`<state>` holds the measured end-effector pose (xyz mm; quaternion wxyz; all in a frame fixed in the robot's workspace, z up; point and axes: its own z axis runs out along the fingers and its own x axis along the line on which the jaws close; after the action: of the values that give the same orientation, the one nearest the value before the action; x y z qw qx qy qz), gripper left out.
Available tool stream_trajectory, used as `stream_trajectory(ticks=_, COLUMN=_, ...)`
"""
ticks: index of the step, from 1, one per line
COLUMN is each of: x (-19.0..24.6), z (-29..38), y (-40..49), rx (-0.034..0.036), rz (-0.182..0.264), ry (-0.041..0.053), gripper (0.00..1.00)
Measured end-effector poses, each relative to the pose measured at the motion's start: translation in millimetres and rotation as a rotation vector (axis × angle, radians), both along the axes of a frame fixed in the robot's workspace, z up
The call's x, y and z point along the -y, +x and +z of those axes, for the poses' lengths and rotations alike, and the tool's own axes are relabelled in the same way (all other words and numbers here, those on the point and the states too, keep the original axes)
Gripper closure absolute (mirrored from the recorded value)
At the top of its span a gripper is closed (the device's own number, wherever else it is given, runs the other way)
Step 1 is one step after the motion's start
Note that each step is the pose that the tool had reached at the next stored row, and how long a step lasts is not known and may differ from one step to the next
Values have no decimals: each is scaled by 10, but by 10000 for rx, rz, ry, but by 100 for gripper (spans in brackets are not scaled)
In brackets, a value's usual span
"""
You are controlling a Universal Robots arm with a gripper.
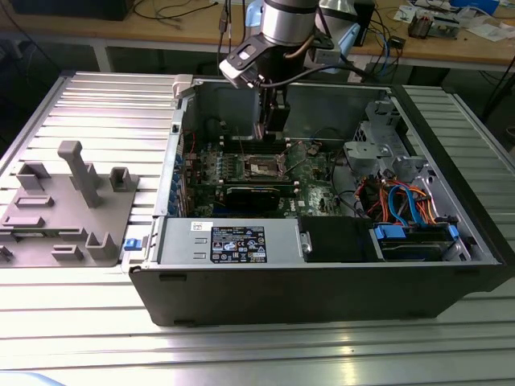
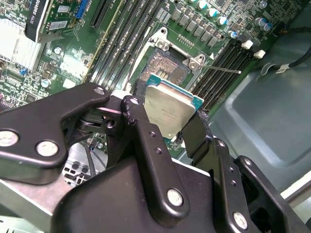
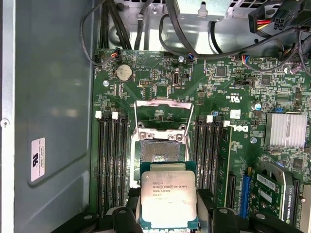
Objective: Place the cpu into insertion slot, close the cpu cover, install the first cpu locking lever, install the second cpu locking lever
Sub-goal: 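Place the cpu into insertion slot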
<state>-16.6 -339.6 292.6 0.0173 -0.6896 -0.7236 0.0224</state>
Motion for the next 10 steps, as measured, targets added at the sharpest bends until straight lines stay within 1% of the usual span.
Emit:
stream_trajectory(ticks=5, x=0, z=-15, y=3, rx=0, rz=-2, ry=-1, gripper=46)
stream_trajectory(ticks=10, x=0, z=-45, y=18, rx=0, rz=-3, ry=-1, gripper=46)
